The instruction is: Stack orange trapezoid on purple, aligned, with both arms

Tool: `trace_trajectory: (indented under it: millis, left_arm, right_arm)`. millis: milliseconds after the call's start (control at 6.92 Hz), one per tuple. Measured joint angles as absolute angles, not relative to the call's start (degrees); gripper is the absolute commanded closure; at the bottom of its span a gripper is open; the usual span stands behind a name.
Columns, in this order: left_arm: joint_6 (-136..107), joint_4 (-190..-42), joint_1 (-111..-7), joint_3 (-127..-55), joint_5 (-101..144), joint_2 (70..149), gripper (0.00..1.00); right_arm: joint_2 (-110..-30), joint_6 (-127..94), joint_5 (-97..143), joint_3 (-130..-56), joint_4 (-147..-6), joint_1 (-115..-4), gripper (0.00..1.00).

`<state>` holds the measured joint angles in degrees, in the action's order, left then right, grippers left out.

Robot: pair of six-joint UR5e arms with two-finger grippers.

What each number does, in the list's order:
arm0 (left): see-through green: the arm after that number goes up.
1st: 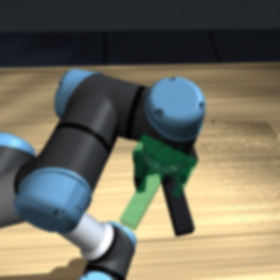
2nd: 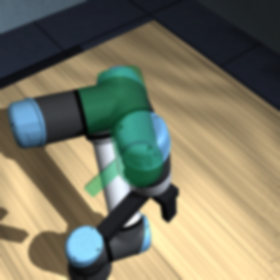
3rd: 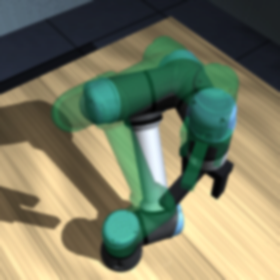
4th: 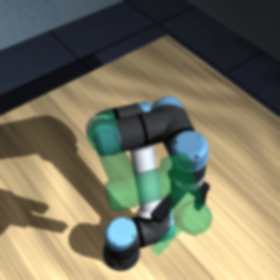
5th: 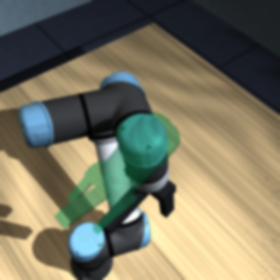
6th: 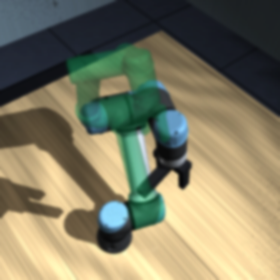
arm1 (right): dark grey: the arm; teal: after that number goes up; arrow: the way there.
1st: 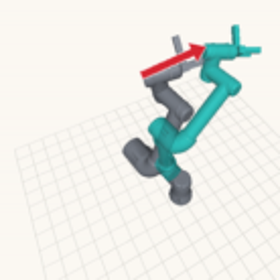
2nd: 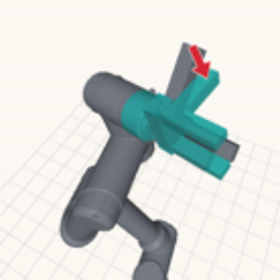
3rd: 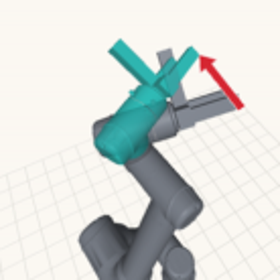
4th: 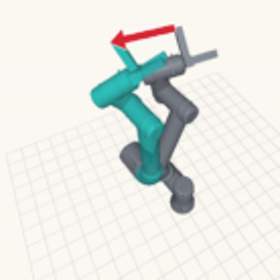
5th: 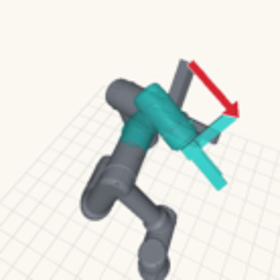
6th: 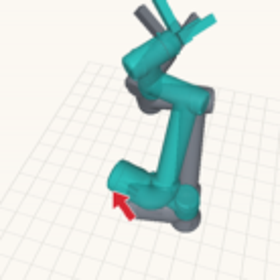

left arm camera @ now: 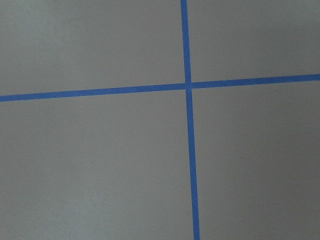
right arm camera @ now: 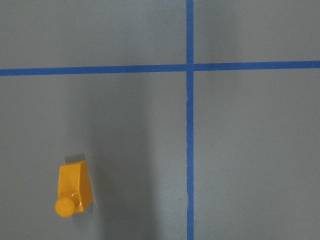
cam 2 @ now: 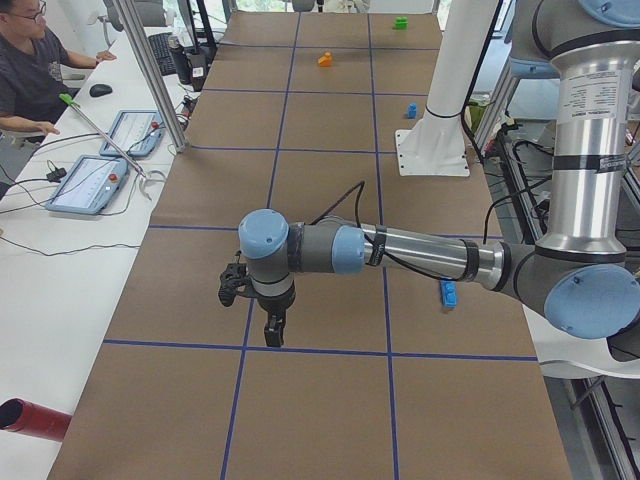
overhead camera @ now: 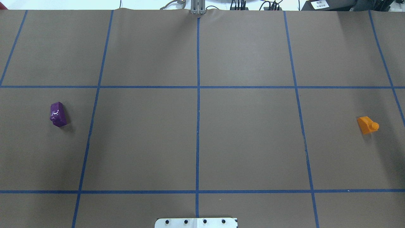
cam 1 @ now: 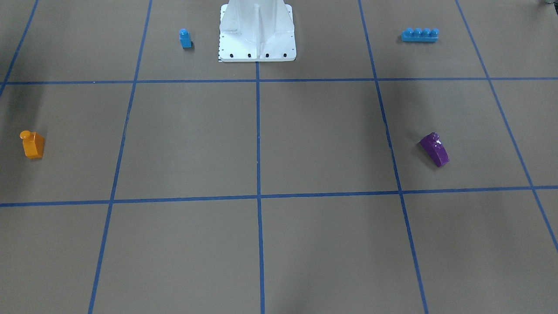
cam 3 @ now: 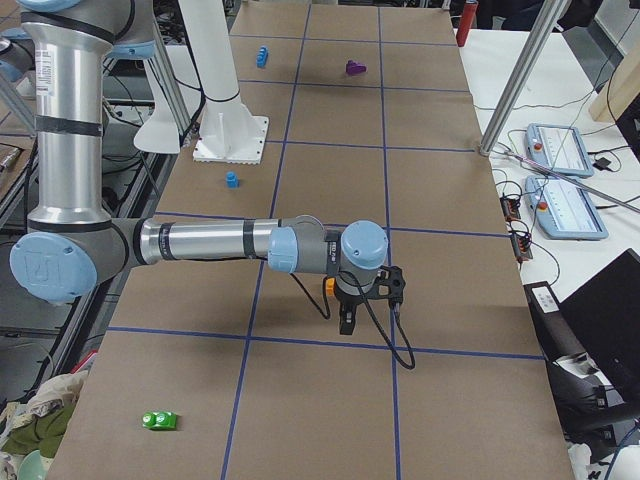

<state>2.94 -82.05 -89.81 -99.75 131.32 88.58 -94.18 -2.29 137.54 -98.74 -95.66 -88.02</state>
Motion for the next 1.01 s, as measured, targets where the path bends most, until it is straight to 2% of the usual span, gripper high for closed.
trace_trajectory:
  millis: [722, 1011]
  left_arm:
    - [2.56, -82.86, -89.56, -100.54, 131.69, 89.38, 0.00]
    - [1.52, -87.78, -87.17, -101.02, 131.56, 90.58, 0.00]
  right_arm:
    - [-93.39, -2.88, 137.55, -99.64, -95.63, -88.07, 0.00]
    - [-91.96, -2.87, 137.57, -100.42, -95.70, -88.03, 0.00]
